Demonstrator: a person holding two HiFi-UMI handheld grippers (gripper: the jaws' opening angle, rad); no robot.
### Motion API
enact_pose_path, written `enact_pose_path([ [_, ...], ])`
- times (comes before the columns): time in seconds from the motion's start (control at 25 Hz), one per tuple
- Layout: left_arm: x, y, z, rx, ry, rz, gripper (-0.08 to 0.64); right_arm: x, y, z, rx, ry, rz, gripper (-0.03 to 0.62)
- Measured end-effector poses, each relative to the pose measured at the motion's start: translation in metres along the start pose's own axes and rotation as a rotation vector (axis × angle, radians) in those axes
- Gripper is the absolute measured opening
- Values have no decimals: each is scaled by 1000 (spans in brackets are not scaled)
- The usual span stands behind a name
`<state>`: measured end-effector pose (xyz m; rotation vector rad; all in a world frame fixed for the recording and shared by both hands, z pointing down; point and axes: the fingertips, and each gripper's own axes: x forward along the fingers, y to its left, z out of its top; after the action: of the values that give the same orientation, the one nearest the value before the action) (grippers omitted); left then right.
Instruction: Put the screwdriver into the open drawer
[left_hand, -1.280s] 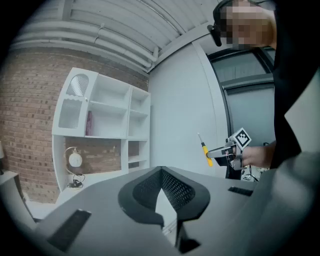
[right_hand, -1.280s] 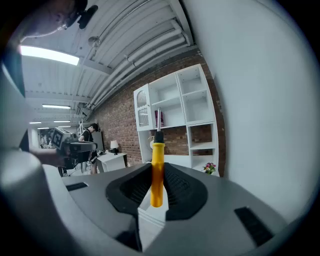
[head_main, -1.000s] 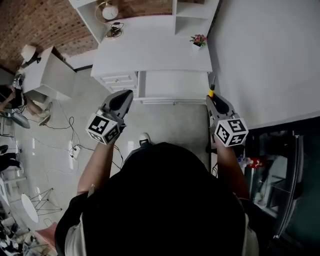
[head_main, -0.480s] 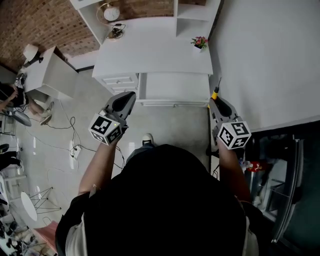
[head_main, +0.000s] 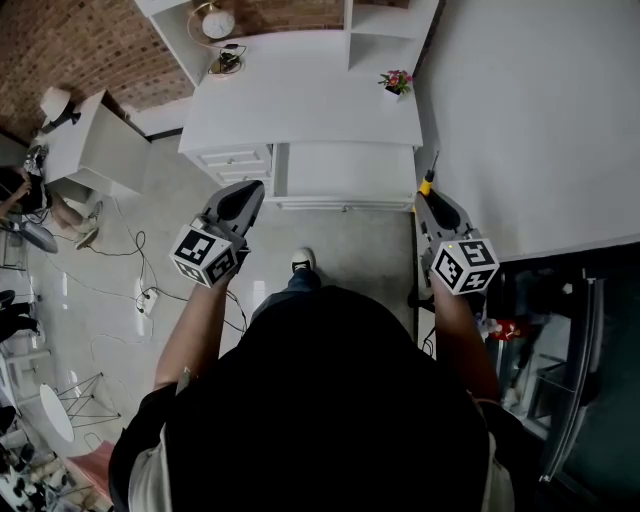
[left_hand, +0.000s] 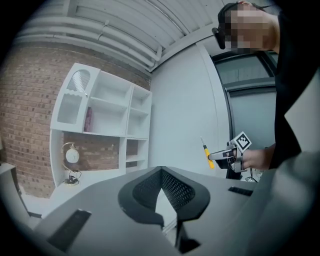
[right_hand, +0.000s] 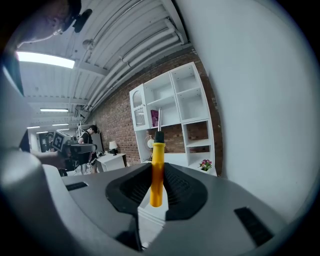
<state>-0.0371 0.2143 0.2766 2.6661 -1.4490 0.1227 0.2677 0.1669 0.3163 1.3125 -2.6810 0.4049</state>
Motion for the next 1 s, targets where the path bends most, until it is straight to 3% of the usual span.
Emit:
enact_pose_path([
  [0.28, 12, 12, -6, -38, 12, -18, 17, 13, -4, 3, -5, 7, -14, 83],
  [1.0, 70, 99, -20, -36, 70, -60, 17, 99, -27, 16, 12, 44, -67, 83],
])
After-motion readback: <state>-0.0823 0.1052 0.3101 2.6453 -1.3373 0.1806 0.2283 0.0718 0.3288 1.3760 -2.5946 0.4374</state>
